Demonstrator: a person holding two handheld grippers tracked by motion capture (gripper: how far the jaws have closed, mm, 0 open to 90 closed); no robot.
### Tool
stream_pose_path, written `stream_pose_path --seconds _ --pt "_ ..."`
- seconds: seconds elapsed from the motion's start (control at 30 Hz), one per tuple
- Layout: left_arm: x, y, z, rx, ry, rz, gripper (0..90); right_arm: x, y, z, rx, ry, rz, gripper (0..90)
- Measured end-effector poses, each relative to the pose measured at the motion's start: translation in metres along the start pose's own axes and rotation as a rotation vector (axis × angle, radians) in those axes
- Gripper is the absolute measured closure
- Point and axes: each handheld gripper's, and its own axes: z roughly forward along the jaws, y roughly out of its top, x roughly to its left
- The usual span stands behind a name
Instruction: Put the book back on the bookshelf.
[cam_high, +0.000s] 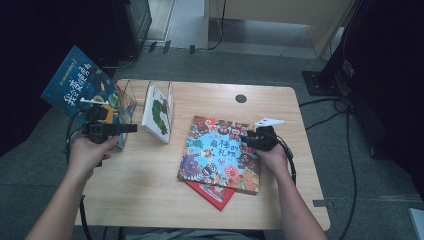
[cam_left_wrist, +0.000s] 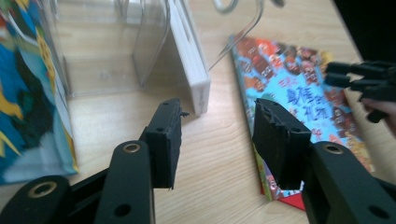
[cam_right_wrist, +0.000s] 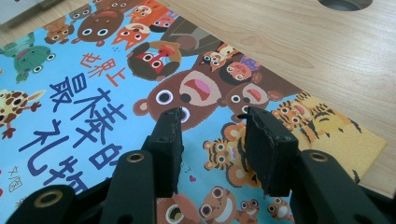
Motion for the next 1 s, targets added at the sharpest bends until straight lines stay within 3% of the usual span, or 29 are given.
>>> stream_pose_path --seconds 0.1,0.27,0.43,0.7,0.9,1.0 --pt "-0.003 -0.005 0.012 0.006 -0.011 0.012 51.7 0.001 -0.001 0.0 -0.002 -0.005 -0.004 56.3" --pt "-0.013 -0.013 0.03 0.03 -0.031 0.072 51.0 0.002 -0.003 -0.001 -0.011 -0.005 -0.001 55.9" --pt "-0.021 -0.018 0.044 0.039 -0.07 0.061 49.5 0.003 -0.005 -0.001 -0.024 -0.008 -0.009 55.8" --pt "-0.036 -0.033 0.07 0.078 -0.086 0.13 47.1 0.003 -0.009 -0.003 -0.037 -0.016 -0.029 57.3" --pt "-0.04 -0.038 0.087 0.094 -0.118 0.147 46.9 -0.001 -0.014 -0.01 -0.041 -0.023 0.017 57.4" --pt "-0.046 -0.04 0.094 0.11 -0.103 0.171 48.5 -0.003 -0.017 -0.014 -0.048 -0.031 0.03 61.6"
